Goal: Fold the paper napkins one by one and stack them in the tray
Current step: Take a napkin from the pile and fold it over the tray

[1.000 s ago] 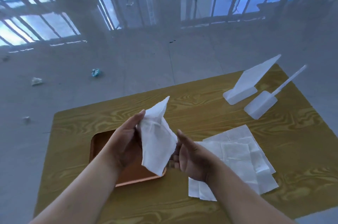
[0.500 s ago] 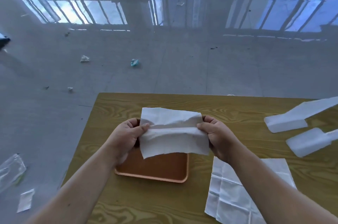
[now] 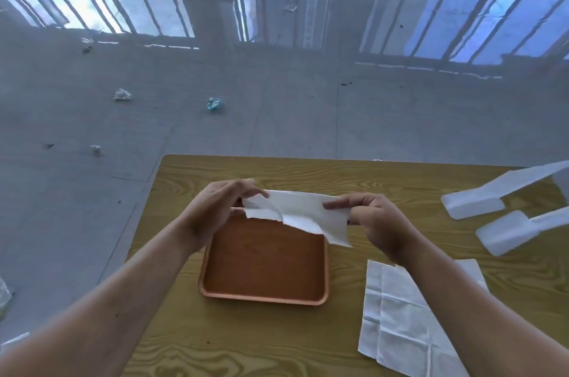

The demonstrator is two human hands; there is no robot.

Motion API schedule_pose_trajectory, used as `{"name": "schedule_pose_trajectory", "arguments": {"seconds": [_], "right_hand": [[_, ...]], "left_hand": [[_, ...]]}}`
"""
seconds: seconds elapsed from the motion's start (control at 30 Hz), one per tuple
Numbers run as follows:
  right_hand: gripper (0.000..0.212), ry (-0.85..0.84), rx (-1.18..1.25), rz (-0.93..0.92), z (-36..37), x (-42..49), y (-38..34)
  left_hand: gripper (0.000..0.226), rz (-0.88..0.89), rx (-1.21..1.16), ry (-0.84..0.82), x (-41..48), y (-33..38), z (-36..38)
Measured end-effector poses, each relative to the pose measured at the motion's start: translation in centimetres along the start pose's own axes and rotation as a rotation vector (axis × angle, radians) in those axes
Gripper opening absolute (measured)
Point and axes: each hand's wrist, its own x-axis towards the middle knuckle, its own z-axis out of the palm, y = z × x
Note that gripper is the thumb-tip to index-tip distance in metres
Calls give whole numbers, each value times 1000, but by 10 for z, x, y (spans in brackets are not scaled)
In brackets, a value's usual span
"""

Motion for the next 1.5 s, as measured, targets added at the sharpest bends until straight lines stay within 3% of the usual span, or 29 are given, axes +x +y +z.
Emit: {"name": "schedule_pose_trajectory", "arguments": {"seconds": [0.13, 0.23, 0.3, 0.4, 0.5, 0.6, 0.7, 0.8, 0.87, 1.0, 1.1, 1.17, 1.27, 1.4, 1.5], "right_hand": [[34, -13, 29, -2, 0, -9, -2], [32, 13, 156, -11, 1, -12, -4], [53, -26, 183, 8, 3, -10, -7], [73, -110, 34, 66, 12, -2, -14], [62, -196, -76, 109, 25, 6, -18], [49, -241, -32, 153, 32, 8, -19], [45, -280, 87, 185, 36, 7, -17], [38, -234, 276, 224, 44, 5, -11], [38, -195, 374, 243, 50, 4, -7], [65, -167, 489, 237, 61, 4, 1], [93, -144, 476, 213, 63, 6, 6], [102, -138, 453, 177, 62, 6, 8], [90, -141, 347, 117, 61, 8, 5], [52, -95, 65, 77, 57, 9, -4], [23, -5, -173, 26, 54, 10, -12]], "left_hand": [[10, 119, 168, 77, 3, 8, 4], [22, 181, 263, 84, 7, 19, 9], [26, 202, 257, 34, 10, 29, 12], [32, 234, 282, -30, 14, 40, 16], [33, 259, 309, -50, 18, 47, 16], [34, 271, 359, -11, 25, 43, 9], [35, 269, 403, 81, 30, 31, 0], [62, 205, 463, 355, 27, 8, -8], [74, 61, 397, 406, 18, -8, -7], [85, -273, 129, 143, -2, -42, 14], [81, -310, -131, -92, -14, -55, 27], [86, -300, -271, -100, -17, -57, 32], [84, -263, -331, -109, -15, -50, 38], [41, -189, -266, -39, -9, -39, 38], [15, -102, -25, 66, -6, -37, 37]]}}
